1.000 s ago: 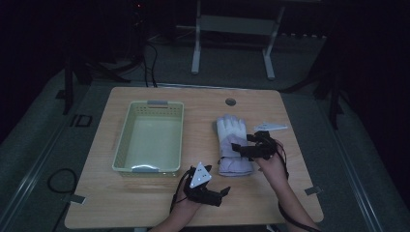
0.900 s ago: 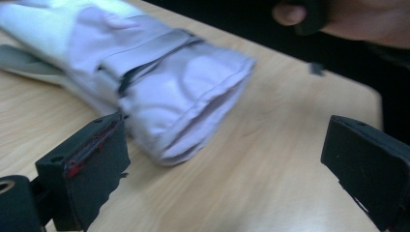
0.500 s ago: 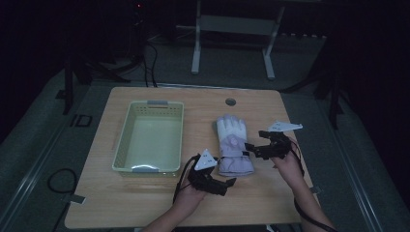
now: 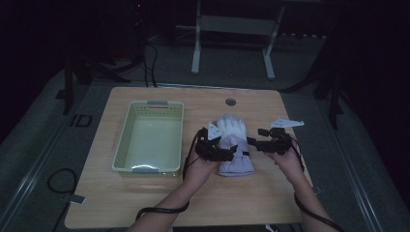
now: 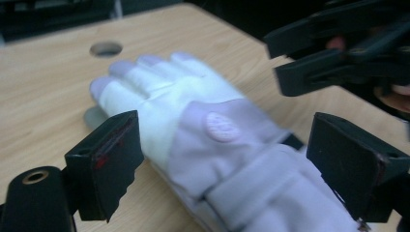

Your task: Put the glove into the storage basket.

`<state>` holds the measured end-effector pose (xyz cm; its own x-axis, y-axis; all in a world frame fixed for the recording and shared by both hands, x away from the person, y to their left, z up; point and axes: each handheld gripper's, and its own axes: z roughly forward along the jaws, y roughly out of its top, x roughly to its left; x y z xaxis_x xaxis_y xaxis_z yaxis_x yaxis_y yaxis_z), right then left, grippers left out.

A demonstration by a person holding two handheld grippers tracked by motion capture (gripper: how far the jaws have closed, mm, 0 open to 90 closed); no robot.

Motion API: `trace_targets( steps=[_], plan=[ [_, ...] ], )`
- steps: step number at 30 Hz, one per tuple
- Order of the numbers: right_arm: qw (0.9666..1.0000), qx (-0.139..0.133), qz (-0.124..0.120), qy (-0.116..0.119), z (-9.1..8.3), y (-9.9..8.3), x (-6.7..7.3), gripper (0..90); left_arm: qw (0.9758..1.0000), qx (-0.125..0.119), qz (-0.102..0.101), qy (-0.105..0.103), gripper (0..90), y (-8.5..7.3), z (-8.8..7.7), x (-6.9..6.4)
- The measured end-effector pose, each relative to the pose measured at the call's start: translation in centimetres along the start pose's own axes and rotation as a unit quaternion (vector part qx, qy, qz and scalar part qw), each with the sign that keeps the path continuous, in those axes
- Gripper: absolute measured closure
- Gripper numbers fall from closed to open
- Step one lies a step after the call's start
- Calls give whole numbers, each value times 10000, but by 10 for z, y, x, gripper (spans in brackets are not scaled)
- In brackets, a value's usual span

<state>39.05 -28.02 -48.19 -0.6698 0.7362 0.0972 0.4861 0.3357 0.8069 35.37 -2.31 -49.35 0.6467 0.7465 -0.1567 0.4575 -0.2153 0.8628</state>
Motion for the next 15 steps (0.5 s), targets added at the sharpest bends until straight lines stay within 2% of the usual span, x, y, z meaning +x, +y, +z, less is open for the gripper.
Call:
trace_targets(
  steps=[1,3,5,7,9,10,12,13,14,15],
  plan=[
    [10000,-28,19,-18,3,0,0,323,10000,0,0,0,138,0,0,0],
    [10000,-16,14,-1,7,0,0,332,9992,358,-80,154,143,2,15,6],
    [10000,48,2,-38,14,-3,1,334,9982,501,-178,269,149,0,25,9],
    [9999,108,32,-32,19,-7,0,333,9972,653,-190,314,151,-3,33,11],
    [9998,181,85,-33,23,-11,-2,331,9960,788,-310,298,161,-6,40,13],
    [9996,237,160,48,26,-14,-3,327,9954,853,-340,282,161,-7,43,14],
    [9990,424,138,61,32,-19,-1,331,9920,1087,-615,167,161,-11,50,19],
    [9984,525,147,134,36,-23,0,377,9909,1163,-651,178,160,-13,53,20],
    [9978,605,183,187,38,-26,1,382,9901,1213,-682,181,160,-15,55,20],
    [9974,674,183,147,42,-29,2,383,9896,1272,-640,200,160,-18,57,20]
  ],
)
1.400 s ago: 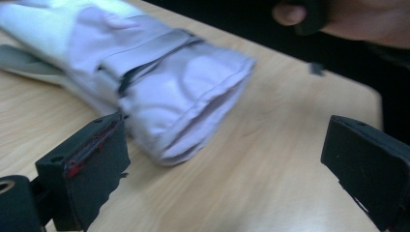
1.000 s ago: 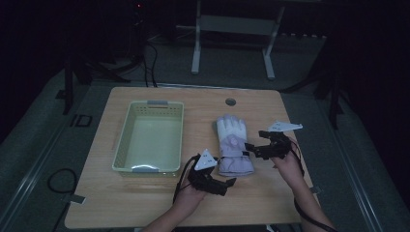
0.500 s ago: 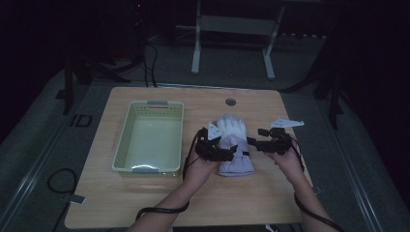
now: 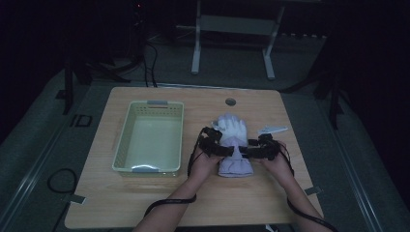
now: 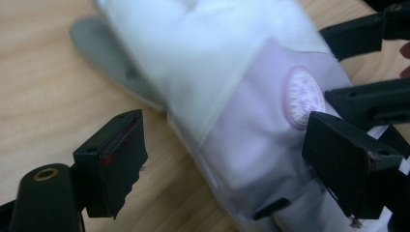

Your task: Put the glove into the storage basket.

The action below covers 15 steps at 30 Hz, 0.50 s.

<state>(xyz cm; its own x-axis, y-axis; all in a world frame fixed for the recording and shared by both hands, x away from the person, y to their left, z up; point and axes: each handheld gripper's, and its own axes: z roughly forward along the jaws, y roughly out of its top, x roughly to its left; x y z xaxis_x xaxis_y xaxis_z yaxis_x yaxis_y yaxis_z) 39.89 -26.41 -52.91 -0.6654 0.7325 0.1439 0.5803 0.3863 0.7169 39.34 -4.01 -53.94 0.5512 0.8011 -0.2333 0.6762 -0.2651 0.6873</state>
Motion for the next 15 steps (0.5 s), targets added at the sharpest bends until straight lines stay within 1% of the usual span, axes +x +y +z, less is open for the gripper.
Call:
trace_targets(
  steps=[1,2,3,4,5,6,7,8,9,10,11,12,13,14,15],
  plan=[
    [10000,57,16,-2,3,-2,-1,397,10000,87,-16,-21,161,-2,3,2],
    [9998,132,123,77,6,-4,-3,408,9999,116,-101,-74,160,-2,5,3],
    [9998,132,123,77,6,-4,-3,408,9999,116,-101,-74,161,-2,5,3],
    [9995,188,216,111,11,-7,-4,429,9994,194,-216,-199,162,-5,9,7],
    [9994,193,237,143,12,-8,-5,439,9991,188,-255,-298,164,-6,11,9],
    [9990,208,327,240,13,-10,-6,476,9986,179,-264,-415,199,-7,12,10],
    [9986,233,379,292,13,-10,-7,501,9972,187,-354,-629,241,-8,13,13],
    [9982,245,405,366,14,-11,-8,529,9959,208,-412,-775,294,-9,14,15],
    [9981,255,405,379,14,-11,-8,548,9938,198,-498,-971,337,-10,16,18],
    [9976,303,444,447,14,-11,-8,586,9928,208,-525,-1057,355,-10,16,20],
    [9976,306,430,454,15,-10,-8,595,9901,182,-646,-1232,386,-11,18,22],
    [9977,303,413,451,15,-10,-8,615,9892,178,-672,-1294,419,-12,18,24],
    [9977,296,409,449,15,-10,-7,628,9877,168,-730,-1375,431,-13,18,25],
    [9978,275,417,434,15,-10,-7,670,9870,166,-732,-1421,466,-13,18,26],
    [9977,267,455,416,14,-10,-6,693,9865,173,-732,-1454,484,-13,18,26]
  ],
)
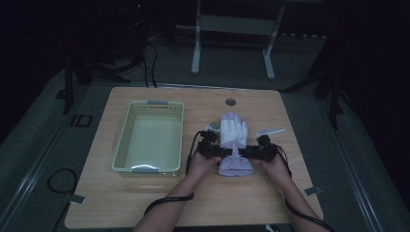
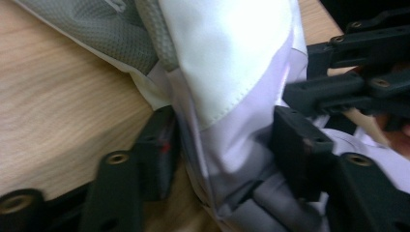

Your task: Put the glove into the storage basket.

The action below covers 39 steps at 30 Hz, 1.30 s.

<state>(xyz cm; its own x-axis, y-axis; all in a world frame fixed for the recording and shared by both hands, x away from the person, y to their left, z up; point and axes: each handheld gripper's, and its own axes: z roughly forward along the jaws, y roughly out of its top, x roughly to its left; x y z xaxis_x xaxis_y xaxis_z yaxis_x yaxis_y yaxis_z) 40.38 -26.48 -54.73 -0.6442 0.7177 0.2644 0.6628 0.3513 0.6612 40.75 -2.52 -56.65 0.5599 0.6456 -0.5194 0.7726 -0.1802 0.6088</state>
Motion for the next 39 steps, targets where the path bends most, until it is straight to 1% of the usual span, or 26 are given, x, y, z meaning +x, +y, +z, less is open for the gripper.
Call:
trace_targets(
  steps=[1,2,3,5,6,7,9,10,12,13,16,17,18,20,23,25,26,27,31,32,35,37,38,39],
  plan=[
    [10000,-17,16,-22,0,0,1,727,10000,-3,-8,-17,523,0,0,0],
    [10000,-23,11,-51,0,0,1,751,10000,17,65,5,546,1,-1,-2],
    [9999,-18,-48,-135,-1,1,4,781,9999,41,98,21,578,2,-1,-3],
    [9997,-14,-82,-237,-2,3,7,804,9998,113,155,23,628,6,-3,-6],
    [9995,-29,-147,-284,-3,3,9,810,9997,171,149,-9,642,9,-5,-7],
    [9991,-64,-228,-350,-6,4,12,815,9997,178,149,-3,659,10,-6,-8],
    [9990,-119,-213,-387,-9,5,15,818,9996,190,217,-2,672,12,-9,-11],
    [9988,-141,-234,-403,-10,5,16,818,9996,190,217,-2,674,12,-9,-11],
    [9987,-209,-241,-385,-15,7,18,819,9991,180,380,21,677,17,-17,-19],
    [9987,-254,-247,-379,-19,8,20,820,9991,180,383,8,682,18,-18,-20],
    [9984,-317,-306,-363,-27,12,25,821,9985,157,520,-34,682,23,-28,-27],
    [9982,-353,-342,-343,-31,14,27,822,9984,166,539,-54,686,24,-31,-29],
    [9980,-380,-370,-339,-34,15,29,822,9979,169,617,-61,686,26,-36,-32],
    [9975,-451,-433,-328,-40,18,33,821,9976,165,671,-77,687,30,-43,-35],
    [9967,-521,-521,-346,-48,24,42,820,9970,156,762,-55,688,33,-54,-40],
    [9962,-553,-567,-354,-50,27,47,820,9966,165,802,-38,688,35,-59,-42],
    [9962,-553,-567,-354,-50,27,47,820,9966,165,802,-38,688,35,-59,-42],
    [9958,-586,-599,-354,-52,31,52,821,9962,175,850,-28,688,37,-66,-42],
    [9953,-625,-653,-338,-54,37,59,821,9960,161,874,-16,688,39,-76,-42],
    [9953,-625,-653,-338,-54,37,59,821,9960,161,874,-16,688,39,-76,-42],
    [9950,-689,-676,-247,-55,43,66,820,9954,154,945,11,689,41,-90,-43],
    [9948,-708,-709,-199,-55,46,69,819,9951,160,973,25,689,41,-96,-42],
    [9945,-716,-740,-192,-55,48,72,820,9951,160,973,25,688,41,-96,-42],
    [9942,-716,-775,-183,-54,51,76,820,9950,166,981,50,689,42,-103,-41]
  ],
)
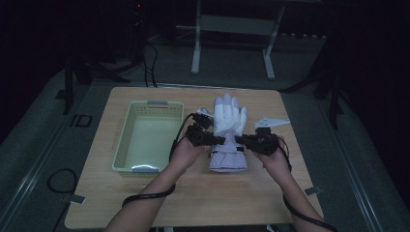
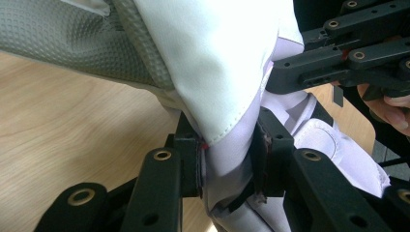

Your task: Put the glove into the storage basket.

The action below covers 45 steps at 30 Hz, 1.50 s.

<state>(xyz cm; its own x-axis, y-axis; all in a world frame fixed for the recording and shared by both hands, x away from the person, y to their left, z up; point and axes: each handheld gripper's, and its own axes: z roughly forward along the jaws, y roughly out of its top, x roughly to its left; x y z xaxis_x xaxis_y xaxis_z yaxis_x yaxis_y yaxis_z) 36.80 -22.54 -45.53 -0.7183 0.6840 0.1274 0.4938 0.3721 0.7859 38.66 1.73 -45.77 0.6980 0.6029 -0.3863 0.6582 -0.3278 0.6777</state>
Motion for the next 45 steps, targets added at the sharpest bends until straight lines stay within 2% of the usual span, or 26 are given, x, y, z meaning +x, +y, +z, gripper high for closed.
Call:
trace_targets(
  steps=[11,12,18,33,37,38,39,43,45],
  plan=[
    [9998,-59,-155,75,10,21,19,820,9999,19,20,144,689,-1,-31,8],
    [9998,-88,-172,105,13,25,24,820,9998,16,49,180,689,-1,-39,11],
    [9994,-120,-253,217,23,39,37,820,9995,11,62,298,688,-3,-60,18],
    [9987,-160,-338,358,53,68,67,820,9986,25,20,533,687,-11,-105,42],
    [9986,-176,-327,383,67,78,79,819,9981,27,-64,618,687,-18,-122,56],
    [9986,-176,-327,383,67,78,79,819,9981,27,-64,618,686,-18,-122,56],
    [9984,-162,-341,427,80,84,90,820,9978,36,-123,654,686,-23,-132,64],
    [9979,-101,-379,524,97,91,102,820,9976,69,-155,678,686,-30,-142,75],
    [9977,-50,-402,552,106,94,108,820,9974,138,-227,670,686,-37,-151,87]
  ],
)
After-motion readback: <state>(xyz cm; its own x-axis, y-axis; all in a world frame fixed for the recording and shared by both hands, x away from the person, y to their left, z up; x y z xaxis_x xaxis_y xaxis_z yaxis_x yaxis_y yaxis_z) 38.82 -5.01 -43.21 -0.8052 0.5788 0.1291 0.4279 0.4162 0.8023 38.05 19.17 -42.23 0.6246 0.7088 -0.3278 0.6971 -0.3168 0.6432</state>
